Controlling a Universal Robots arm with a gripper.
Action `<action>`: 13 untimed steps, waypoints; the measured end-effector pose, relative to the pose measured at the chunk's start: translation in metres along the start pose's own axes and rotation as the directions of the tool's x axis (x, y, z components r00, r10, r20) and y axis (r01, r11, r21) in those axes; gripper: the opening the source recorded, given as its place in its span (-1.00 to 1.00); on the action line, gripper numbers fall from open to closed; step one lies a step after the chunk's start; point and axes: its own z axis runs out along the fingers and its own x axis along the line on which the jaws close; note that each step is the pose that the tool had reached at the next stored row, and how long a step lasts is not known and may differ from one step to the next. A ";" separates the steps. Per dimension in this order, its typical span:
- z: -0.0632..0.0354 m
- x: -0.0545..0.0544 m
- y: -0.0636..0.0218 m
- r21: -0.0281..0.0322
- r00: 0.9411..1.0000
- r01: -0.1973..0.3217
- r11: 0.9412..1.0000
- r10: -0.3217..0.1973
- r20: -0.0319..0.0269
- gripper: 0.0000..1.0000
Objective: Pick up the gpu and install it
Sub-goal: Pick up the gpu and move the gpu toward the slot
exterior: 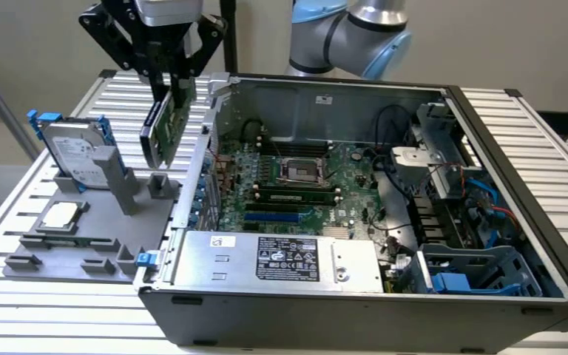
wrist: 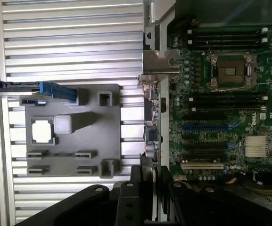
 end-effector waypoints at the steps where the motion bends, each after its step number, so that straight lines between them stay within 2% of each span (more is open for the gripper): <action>1: -0.0001 -0.004 0.0002 0.000 1.000 0.000 1.000 0.000 0.000 -0.46; 13: -0.0015 -0.059 0.0040 0.001 1.000 0.000 1.000 0.000 -0.004 -0.46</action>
